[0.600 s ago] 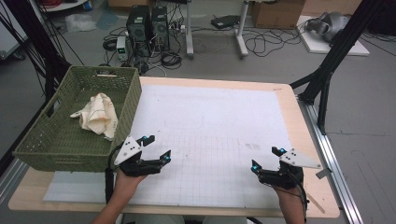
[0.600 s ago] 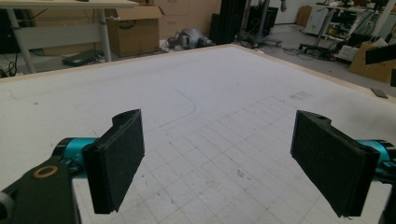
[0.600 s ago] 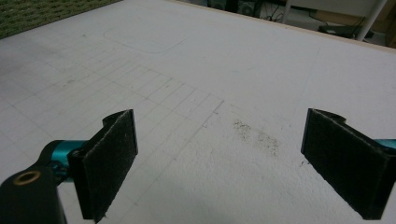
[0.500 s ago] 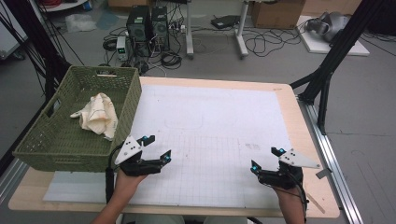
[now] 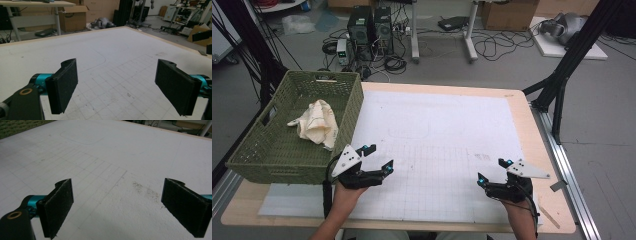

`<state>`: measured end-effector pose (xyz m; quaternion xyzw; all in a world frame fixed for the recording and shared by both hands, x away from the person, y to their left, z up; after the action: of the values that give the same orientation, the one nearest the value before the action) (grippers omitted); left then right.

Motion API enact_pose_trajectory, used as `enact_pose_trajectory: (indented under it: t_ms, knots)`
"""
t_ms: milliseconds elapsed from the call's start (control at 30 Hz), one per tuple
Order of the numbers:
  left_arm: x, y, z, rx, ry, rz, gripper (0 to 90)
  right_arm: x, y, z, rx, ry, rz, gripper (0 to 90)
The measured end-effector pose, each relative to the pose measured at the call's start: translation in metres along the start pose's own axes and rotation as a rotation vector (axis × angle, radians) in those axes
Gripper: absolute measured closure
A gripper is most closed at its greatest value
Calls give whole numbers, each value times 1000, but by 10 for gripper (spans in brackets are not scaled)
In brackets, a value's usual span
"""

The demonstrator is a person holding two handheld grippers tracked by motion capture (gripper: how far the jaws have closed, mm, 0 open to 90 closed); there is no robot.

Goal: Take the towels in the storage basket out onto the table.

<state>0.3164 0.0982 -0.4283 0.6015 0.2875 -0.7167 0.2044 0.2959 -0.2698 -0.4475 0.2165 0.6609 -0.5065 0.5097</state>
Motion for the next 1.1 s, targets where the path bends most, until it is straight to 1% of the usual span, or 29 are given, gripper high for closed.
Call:
enact_pose_trajectory:
  t_ms: [100, 200, 233, 433, 500, 533, 733, 767, 800, 833, 867, 900, 933, 1033, 1067, 1100]
  knots:
    - [-3, -4, -2, 2, -4, 9, 188, -2, -2, -1, 3, 1, 10, 100]
    - [-4, -9, -8, -4, -28, 20, 188, -3, -1, -1, 7, 6, 12, 100]
    - [-4, -11, -9, -5, -29, 22, 188, -3, 0, 0, 8, 2, 10, 100]
    - [-5, -16, -12, -15, -32, 26, 188, -4, 7, -2, -4, -2, 2, 100]
    - [-6, -18, -12, -17, -31, 25, 188, -5, 8, -3, -9, 2, 6, 100]
    - [-6, -19, -12, -19, -28, 22, 188, -5, 9, -3, -10, -4, 9, 100]
    - [-9, -19, -12, -20, -20, 19, 189, -6, 8, -2, -10, 11, 15, 100]
    - [-12, -20, -13, -25, -18, 26, 191, -6, 8, -1, -9, 13, 17, 100]
    - [-20, -25, -15, -30, -24, 42, 192, -6, 7, -1, -7, 17, 18, 100]
    - [-26, -28, -17, -27, -30, 52, 192, -6, 7, 0, -6, 21, 18, 100]
    - [-32, -32, -20, -14, -43, 65, 196, -6, 7, 1, -3, 19, 20, 100]
    - [-40, -37, -23, 4, -64, 88, 199, -5, 6, 1, -2, 23, 20, 100]
    - [-47, -41, -26, 12, -81, 112, 199, -5, 6, 1, 1, 22, 18, 100]
    - [-67, -54, -41, -6, -76, 163, 196, -4, 4, 2, 9, 25, 18, 100]
    - [-67, -54, -41, -6, -76, 163, 195, -4, 3, 3, 10, 31, 15, 100]
    - [-76, -59, -51, -3, -94, 178, 189, -4, 3, 3, 10, 32, 22, 100]
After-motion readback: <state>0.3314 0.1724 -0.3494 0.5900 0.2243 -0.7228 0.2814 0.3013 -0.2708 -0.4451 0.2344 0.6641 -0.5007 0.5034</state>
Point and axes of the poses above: each handheld gripper's, and its own axes: y roughly forward along the jaws, x roughly out of its underside, z roughly to its right, the point moved 7 cm from there along y, roughly forward along the jaws, and after that the axes turned 6 degrees about x, right-handed, at the moved point
